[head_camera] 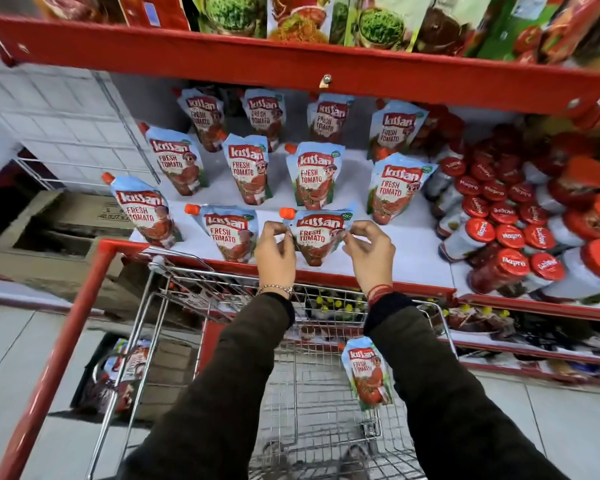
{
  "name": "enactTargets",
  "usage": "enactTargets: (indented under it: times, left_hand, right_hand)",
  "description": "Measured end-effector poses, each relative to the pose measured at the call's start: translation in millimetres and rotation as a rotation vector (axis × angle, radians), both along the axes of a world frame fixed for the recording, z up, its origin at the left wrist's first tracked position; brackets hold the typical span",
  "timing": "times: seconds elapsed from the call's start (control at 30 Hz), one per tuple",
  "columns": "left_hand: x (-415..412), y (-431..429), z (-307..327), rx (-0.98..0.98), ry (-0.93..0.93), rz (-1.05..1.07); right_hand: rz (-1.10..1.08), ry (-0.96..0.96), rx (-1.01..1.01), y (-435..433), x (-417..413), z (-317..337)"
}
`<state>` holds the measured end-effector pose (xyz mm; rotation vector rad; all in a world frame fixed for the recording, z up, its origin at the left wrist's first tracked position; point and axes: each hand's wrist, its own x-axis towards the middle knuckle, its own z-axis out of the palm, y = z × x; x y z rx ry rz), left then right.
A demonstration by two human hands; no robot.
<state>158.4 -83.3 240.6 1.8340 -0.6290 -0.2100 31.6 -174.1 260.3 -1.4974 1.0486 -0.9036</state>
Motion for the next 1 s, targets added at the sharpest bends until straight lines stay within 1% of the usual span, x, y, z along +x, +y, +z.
enactTargets:
  times: [0.07,0.17,0.33,0.47,0.67,0.77,0.87,1.0]
  left_hand:
    - [1.2,-4.0,-5.6,0.035,0.006,0.011]
    - [2.1,-3.9,-13.2,0.052,-0.005,0.027]
    - [3.4,-4.7,-14.4,0.058,0.002,0.041]
    - [1.2,-4.3,-17.1,0.026,0.028,0.066]
    - [-4.6,-3.3,-22.4,0.013,0.064,0.104]
    - [-13.7,1.8,-27.5,-0.037,0.056,0.128]
    - [-31.0,10.3,-36.0,-0.084,0.114,0.189]
    - [-66.6,19.3,-59.7,-0.076,0.089,0.177]
  right_hand:
    - [0.009,-0.017,0.078,-1.2,4.5,-6.5]
    - [0.032,0.013,0.104,-1.8,5.7,-16.1]
    - [0.041,0.037,0.092,-0.6,4.0,-19.0]
    - [0.046,0.058,0.062,1.1,1.7,-22.1]
    - [0.122,0.121,-0.024,0.1,-4.4,-25.8]
    - [0.130,0.154,-0.072,1.4,-12.4,-31.2]
    - [0.117,0.174,-0.048,5.3,-27.0,-41.8]
    - [0.132,0.208,-0.017,13.6,-54.8,-63.9]
